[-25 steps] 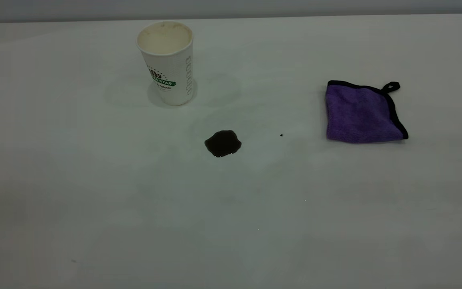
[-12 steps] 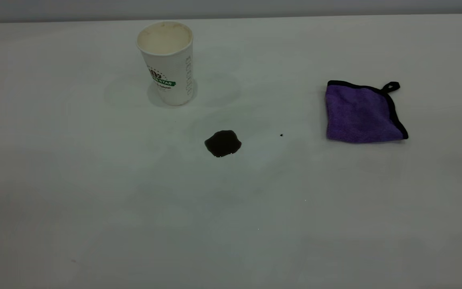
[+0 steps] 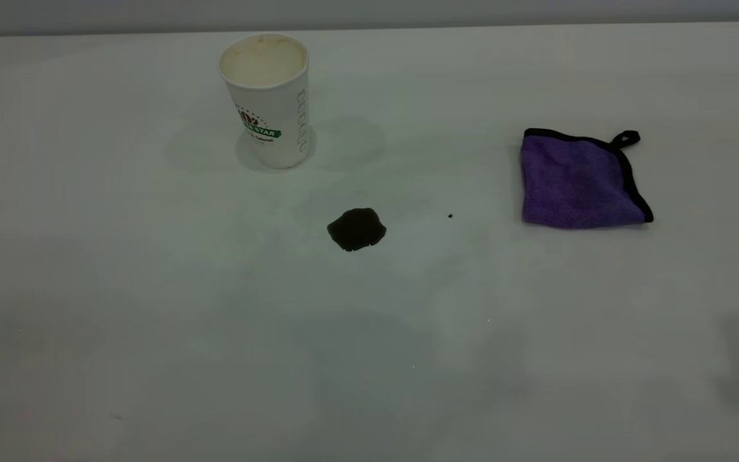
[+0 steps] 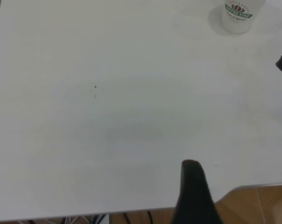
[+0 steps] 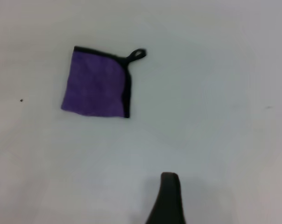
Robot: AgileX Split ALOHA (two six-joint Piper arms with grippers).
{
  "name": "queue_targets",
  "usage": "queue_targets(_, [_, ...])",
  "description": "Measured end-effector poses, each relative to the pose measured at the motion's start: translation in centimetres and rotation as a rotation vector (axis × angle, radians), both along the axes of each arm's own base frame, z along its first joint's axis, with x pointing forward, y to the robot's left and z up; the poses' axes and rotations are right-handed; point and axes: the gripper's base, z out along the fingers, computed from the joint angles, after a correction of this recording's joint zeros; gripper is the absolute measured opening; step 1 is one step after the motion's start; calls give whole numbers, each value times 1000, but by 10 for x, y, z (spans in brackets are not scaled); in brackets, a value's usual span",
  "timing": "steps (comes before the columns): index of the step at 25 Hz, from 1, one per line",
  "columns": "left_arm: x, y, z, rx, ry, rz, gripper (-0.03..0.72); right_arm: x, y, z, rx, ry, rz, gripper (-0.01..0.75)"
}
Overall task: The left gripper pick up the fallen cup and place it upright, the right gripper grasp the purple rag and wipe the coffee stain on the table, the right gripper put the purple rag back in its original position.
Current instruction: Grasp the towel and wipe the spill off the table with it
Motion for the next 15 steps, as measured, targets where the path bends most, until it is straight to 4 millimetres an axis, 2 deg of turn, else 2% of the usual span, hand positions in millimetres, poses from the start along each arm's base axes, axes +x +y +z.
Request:
queue_targets(5, [0,0,0,-1,0,1,571,57,8,-49,71,71,24,729])
queue_targets(10, [0,0,0,-1,0,1,571,100,28,-99,33,135,115,729])
queue_targets(15, [0,0,0,-1,0,1,571,146,44,-148,30,281,156,724])
